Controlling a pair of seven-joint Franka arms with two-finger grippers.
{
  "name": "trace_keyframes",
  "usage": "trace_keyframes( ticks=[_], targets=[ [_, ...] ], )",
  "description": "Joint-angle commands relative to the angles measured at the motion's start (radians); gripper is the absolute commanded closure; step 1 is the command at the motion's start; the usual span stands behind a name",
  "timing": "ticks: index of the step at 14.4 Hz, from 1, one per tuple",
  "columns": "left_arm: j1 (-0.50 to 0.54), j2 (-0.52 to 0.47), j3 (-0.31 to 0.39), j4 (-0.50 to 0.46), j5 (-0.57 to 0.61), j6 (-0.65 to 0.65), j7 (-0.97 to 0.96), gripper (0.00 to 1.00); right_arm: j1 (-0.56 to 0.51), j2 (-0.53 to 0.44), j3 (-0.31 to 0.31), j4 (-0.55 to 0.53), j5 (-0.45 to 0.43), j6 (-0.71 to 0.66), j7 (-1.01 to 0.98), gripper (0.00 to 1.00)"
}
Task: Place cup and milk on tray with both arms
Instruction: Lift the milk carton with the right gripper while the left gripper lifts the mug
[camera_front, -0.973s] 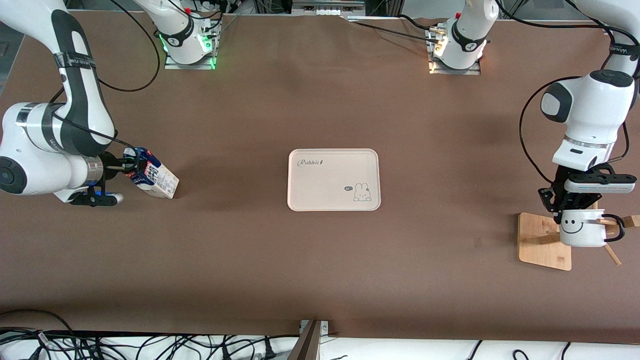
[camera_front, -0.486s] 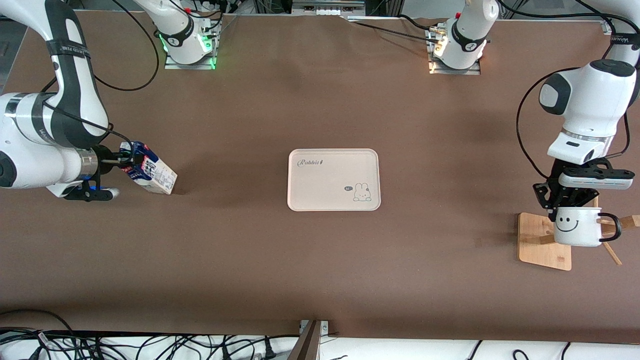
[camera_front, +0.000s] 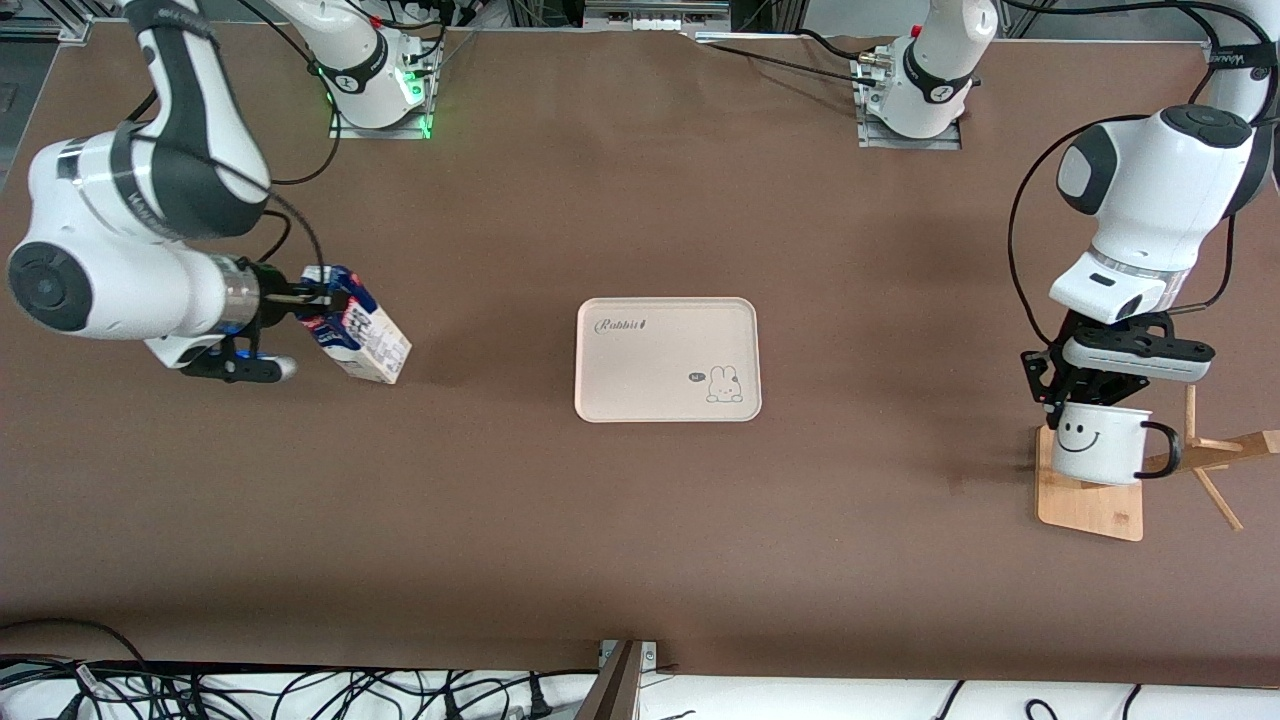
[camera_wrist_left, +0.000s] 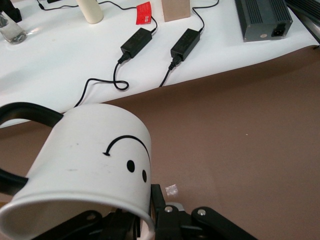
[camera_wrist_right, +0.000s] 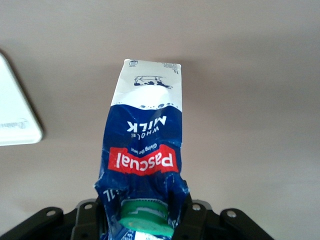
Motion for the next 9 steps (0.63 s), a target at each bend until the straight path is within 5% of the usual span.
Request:
trace_keyframes(
  ticks=[1,4,9],
  targets=[
    [-0.007,-0.008,-0.011,0.082,0.029,-0.176,0.001,1.00,-0.008,-0.007,0.098,0.020,0.011,0.034,0.137,0.46],
    [-0.018,-0.008,-0.019,0.153,0.027,-0.420,0.002,1.00,0.018,-0.002,0.218,0.025,-0.012,0.073,0.145,0.46],
    [-0.026,0.002,-0.027,0.256,0.027,-0.736,0.011,1.00,0.193,0.007,0.218,0.022,-0.095,0.111,0.149,0.46]
  ],
)
